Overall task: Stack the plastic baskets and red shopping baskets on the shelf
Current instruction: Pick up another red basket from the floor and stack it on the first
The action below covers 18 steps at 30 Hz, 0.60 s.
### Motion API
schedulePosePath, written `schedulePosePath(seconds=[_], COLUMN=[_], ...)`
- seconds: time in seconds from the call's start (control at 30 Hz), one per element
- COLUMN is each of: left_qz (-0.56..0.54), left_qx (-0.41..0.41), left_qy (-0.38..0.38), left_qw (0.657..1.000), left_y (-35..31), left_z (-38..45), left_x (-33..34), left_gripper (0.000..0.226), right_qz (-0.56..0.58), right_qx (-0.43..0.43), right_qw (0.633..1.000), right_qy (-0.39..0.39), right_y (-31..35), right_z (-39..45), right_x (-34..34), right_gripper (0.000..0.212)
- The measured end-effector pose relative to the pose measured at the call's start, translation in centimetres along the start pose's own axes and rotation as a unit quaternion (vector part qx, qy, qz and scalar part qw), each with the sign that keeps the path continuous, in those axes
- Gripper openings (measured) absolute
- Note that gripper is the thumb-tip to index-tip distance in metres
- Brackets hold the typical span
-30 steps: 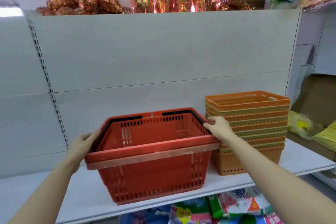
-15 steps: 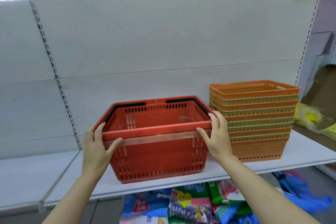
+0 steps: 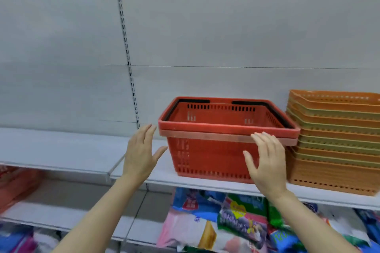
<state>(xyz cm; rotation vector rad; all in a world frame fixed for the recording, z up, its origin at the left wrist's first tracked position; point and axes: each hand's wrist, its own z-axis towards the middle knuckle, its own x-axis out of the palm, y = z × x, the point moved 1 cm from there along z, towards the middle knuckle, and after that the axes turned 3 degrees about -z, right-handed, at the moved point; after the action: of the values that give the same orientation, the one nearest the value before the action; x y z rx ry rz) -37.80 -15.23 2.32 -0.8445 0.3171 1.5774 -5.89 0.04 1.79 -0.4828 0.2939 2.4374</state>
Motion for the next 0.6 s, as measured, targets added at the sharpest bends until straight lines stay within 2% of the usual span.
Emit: schedulePosePath(seconds=[0.13,0.3,0.6], left_qz=[0.048,0.079,0.128], left_qx=[0.02,0.014,-0.092], left_qy=[0.02,0.034,0.103], left_qw=[0.998,0.996,0.982], left_y=[4.1,10.8,24.7], left_z=[-4.7,-12.0,-26.4], left_x=[-2.6,-6.5,-16.3], left_gripper=[0.066,0.056,0.055], right_qz=[0.055,0.128,0.181], right_qx=[-0.068,-0.083,-0.094], right_qw=[0.995,0.982,0.966], right_qy=[0.045,0.109,0.161], right_y=[8.1,18.9,39.3], right_z=[-3.3,-7.6,-13.6], right_x=[2.3,5.0,9.2], right_gripper=[0.034,0.026,0.027])
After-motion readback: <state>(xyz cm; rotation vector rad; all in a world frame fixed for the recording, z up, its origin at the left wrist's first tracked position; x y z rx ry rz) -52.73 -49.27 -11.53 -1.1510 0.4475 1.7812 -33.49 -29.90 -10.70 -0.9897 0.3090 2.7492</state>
